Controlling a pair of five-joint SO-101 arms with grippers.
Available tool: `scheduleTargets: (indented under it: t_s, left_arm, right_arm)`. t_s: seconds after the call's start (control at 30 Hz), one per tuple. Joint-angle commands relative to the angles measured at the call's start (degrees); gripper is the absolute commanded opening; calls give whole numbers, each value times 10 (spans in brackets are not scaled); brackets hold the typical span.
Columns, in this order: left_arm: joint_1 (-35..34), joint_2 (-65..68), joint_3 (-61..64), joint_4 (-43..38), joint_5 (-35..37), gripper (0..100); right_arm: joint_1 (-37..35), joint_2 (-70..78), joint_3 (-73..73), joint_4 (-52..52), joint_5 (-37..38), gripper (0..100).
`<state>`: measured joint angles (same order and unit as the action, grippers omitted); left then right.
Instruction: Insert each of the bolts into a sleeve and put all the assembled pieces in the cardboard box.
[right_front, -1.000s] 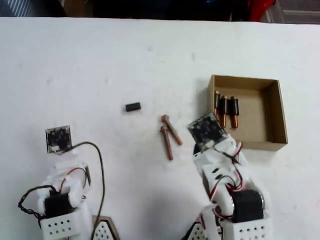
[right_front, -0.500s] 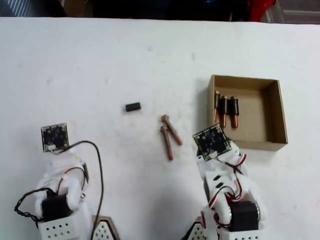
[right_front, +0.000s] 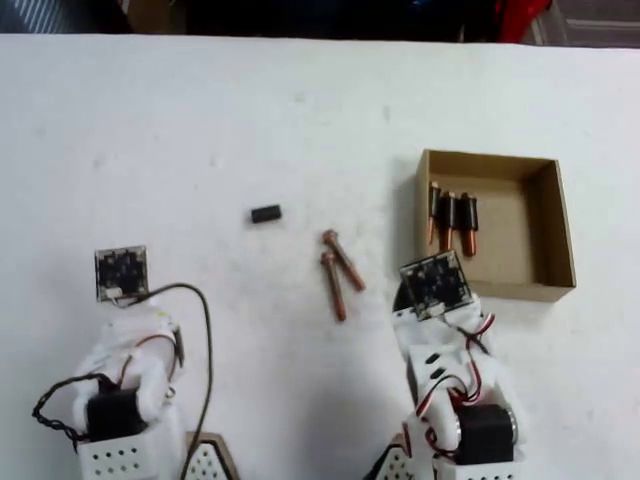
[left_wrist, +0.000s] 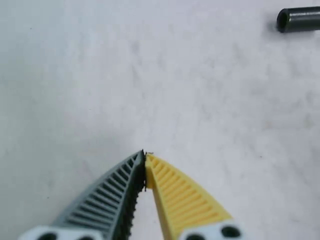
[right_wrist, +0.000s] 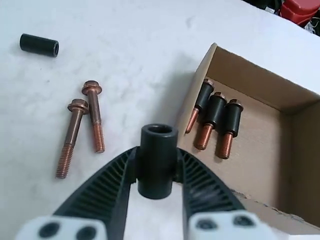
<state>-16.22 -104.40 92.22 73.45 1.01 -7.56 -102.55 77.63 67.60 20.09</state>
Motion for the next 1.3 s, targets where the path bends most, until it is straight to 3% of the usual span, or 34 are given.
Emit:
scheduleTargets:
  t_s: [0.0,0.23,0.4,0.6,1.03,1.27]
  left_arm:
    - [11,-1,-50,5,-1,22]
    - [58,-1,-120,48,2,22]
    - [86,-1,-135,47,18,22]
    - [138,0,-135,45,55,22]
    - [145,2,-193,48,58,22]
    - [145,177,-302,48,58,23]
  right_arm:
    - [4,-6,17,-15,-7,44]
    - [18,-6,64,-46,-7,44]
    - [81,-6,69,-47,-7,44]
    - [87,-6,113,-88,-3,44]
    - [85,-6,125,-95,-3,45]
    - [84,-7,136,-99,-3,46]
